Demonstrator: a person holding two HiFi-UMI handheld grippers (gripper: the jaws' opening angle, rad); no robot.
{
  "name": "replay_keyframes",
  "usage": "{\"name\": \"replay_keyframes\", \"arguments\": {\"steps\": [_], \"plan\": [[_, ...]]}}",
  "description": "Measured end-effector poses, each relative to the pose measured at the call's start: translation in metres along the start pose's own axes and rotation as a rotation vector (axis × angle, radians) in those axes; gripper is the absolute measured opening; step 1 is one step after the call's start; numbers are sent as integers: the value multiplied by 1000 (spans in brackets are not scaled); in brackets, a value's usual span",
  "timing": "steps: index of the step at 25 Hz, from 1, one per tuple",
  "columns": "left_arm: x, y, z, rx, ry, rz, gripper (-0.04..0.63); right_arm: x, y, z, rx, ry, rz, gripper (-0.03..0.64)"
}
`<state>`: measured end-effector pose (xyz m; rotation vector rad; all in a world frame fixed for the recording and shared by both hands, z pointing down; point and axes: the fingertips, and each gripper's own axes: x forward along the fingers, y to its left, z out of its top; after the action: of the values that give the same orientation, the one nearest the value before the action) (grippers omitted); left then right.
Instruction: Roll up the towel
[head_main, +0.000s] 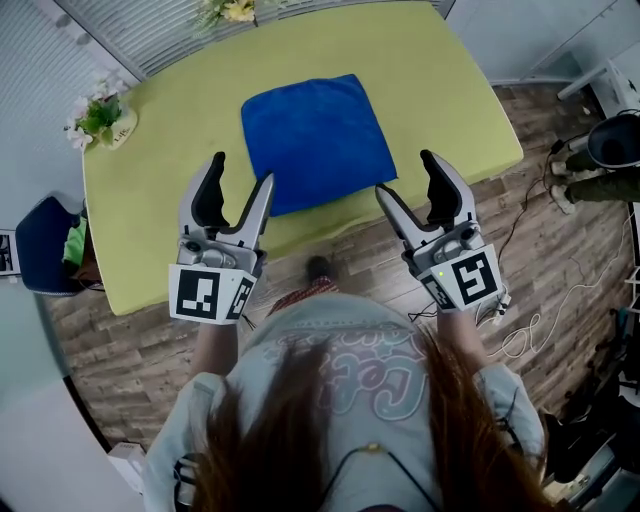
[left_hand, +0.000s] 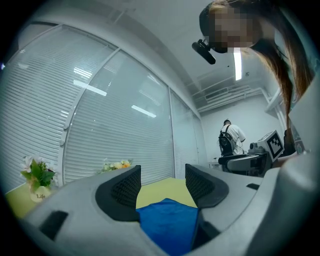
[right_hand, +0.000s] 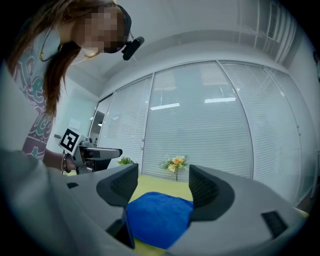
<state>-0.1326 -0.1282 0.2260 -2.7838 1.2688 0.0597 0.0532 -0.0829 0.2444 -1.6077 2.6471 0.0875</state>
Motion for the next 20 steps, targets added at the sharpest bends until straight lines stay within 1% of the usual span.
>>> {"name": "replay_keyframes", "arguments": {"steps": [4, 10, 17, 20], "plan": [[11, 9, -5, -1, 0, -14, 250, 15, -3, 3, 4, -21, 1, 308], [23, 14, -12, -8, 13, -18, 250, 25, -12, 1, -14, -12, 3, 308], [30, 5, -8, 15, 12, 16, 250, 25, -30, 3, -22, -15, 51, 308], [29, 6, -4, 28, 12, 56, 250, 32, -36, 7, -21, -20, 95, 308]]}}
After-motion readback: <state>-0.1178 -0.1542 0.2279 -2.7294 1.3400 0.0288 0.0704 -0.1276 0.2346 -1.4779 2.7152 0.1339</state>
